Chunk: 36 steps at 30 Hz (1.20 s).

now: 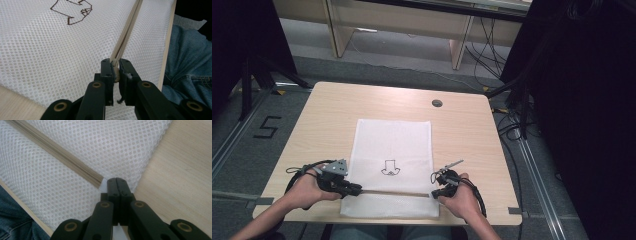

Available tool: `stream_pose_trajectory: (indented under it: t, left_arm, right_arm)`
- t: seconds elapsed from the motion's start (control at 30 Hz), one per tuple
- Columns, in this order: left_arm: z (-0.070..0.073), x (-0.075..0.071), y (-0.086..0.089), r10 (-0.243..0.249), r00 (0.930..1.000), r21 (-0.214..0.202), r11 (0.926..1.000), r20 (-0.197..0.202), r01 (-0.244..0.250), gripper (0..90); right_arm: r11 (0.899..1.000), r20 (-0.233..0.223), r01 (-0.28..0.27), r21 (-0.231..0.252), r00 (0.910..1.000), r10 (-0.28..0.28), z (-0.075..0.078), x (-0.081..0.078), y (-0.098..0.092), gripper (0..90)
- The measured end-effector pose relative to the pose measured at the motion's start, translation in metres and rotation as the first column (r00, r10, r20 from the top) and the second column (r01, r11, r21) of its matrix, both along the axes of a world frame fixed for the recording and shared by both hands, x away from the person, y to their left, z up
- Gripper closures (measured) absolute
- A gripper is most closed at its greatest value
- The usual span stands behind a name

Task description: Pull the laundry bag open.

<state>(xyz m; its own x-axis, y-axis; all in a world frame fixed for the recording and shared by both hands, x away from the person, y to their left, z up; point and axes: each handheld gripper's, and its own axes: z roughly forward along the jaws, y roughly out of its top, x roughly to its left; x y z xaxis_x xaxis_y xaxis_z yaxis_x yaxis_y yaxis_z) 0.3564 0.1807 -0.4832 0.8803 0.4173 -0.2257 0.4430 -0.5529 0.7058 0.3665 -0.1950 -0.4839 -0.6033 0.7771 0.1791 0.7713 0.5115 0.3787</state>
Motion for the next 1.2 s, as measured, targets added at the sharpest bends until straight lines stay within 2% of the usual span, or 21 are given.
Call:
stream_pose_trajectory:
  t: [0.17, 0.2, 0.23, 0.37, 0.5, 0.53, 0.6, 0.63, 0.7, 0.9, 0.93, 0.97, 1.0, 1.03, 1.07, 1.1, 1.2]
  left_arm:
    - [0.000, 0.001, 0.001, -0.015, 0.9998, 0.003, 0.9999, 0.009, 0.015, 81.8]
    - [0.001, 0.001, 0.001, -0.009, 1.0000, 0.005, 1.0000, 0.002, 0.009, 81.8]
    - [0.001, 0.001, 0.002, -0.008, 0.9999, 0.018, 0.9998, 0.012, 0.008, 81.8]
    - [0.001, 0.001, 0.010, 0.004, 0.9998, 0.011, 0.9999, 0.019, -0.004, 81.8]
    - [0.000, -0.001, 0.014, 0.011, 0.9999, 0.001, 0.9999, 0.010, -0.011, 81.8]
    - [0.000, -0.002, 0.013, 0.016, 0.9999, 0.005, 0.9999, 0.001, -0.016, 81.8]
    - [0.000, -0.002, 0.014, 0.020, 0.9998, 0.004, 0.9998, 0.002, -0.020, 81.8]
    - [0.000, -0.001, 0.015, 0.005, 0.9998, 0.015, 0.9999, 0.017, -0.005, 81.8]
    - [0.000, -0.003, 0.014, 0.021, 0.9998, -0.001, 0.9998, -0.001, -0.021, 81.8]
    - [0.000, -0.003, 0.015, 0.010, 0.9999, 0.007, 0.9999, 0.004, -0.010, 81.8]
    - [0.000, -0.004, 0.015, 0.018, 0.9998, -0.004, 0.9998, -0.005, -0.018, 81.8]
    - [0.000, -0.004, 0.017, 0.012, 0.9999, 0.017, 0.9998, 0.005, -0.012, 81.9]
    - [0.000, -0.004, 0.019, 0.005, 0.9999, 0.016, 0.9999, 0.011, -0.005, 81.8]
    - [0.000, -0.005, 0.023, 0.033, 0.9994, 0.002, 0.9994, 0.000, -0.033, 81.8]
    - [0.000, -0.004, 0.025, 0.027, 0.9996, -0.006, 0.9996, 0.005, -0.027, 81.8]
    - [0.000, -0.005, 0.026, 0.043, 0.9991, 0.003, 0.9991, 0.005, -0.043, 81.8]
    - [0.000, -0.005, 0.025, 0.027, 0.9996, 0.008, 0.9996, 0.011, -0.027, 81.8]
  right_arm:
    - [1.000, -0.001, -0.004, 0.002, 1.0000, 0.004, 0.000, 0.000, 0.000, 90.0]
    - [1.000, -0.002, -0.003, 0.003, 1.0000, 0.003, 0.000, 0.000, 0.000, 90.0]
    - [1.000, -0.002, -0.004, 0.002, 1.0000, 0.004, 0.000, 0.000, -0.001, 90.0]
    - [1.000, -0.003, -0.004, 0.003, 1.0000, 0.004, 0.000, 0.000, 0.000, 90.0]
    - [1.000, -0.004, 0.002, 0.001, 1.0000, -0.002, 0.000, 0.001, 0.000, 90.0]
    - [1.000, -0.017, 0.025, -0.006, 0.9995, -0.025, 0.001, -0.001, 0.001, 90.0]
    - [1.000, -0.017, 0.025, -0.006, 0.9995, -0.025, 0.001, -0.001, 0.001, 90.0]
    - [1.000, -0.006, 0.004, -0.001, 1.0000, -0.004, 0.000, 0.000, 0.000, 90.0]
    - [1.000, -0.007, 0.004, 0.000, 1.0000, -0.004, 0.000, 0.000, 0.000, 90.0]
    - [1.000, -0.009, -0.002, 0.003, 1.0000, 0.002, 0.000, 0.000, 0.000, 90.0]
    - [1.000, -0.007, -0.003, 0.002, 1.0000, 0.003, 0.000, 0.000, 0.000, 90.0]
    - [1.000, -0.007, 0.001, 0.000, 1.0000, -0.001, 0.000, 0.000, 0.000, 90.0]
    - [1.000, -0.008, 0.007, -0.001, 0.9999, -0.007, 0.000, 0.000, 0.000, 90.0]
    - [1.000, -0.007, 0.002, 0.001, 1.0000, -0.002, 0.000, 0.000, 0.000, 90.0]
    - [1.000, -0.007, 0.002, 0.001, 1.0000, -0.002, 0.000, 0.000, 0.000, 90.0]
    - [1.000, -0.018, 0.023, -0.003, 0.9996, -0.023, 0.001, -0.001, 0.001, 90.0]
    - [1.000, -0.016, 0.013, -0.003, 0.9998, -0.013, 0.001, 0.000, 0.001, 90.0]
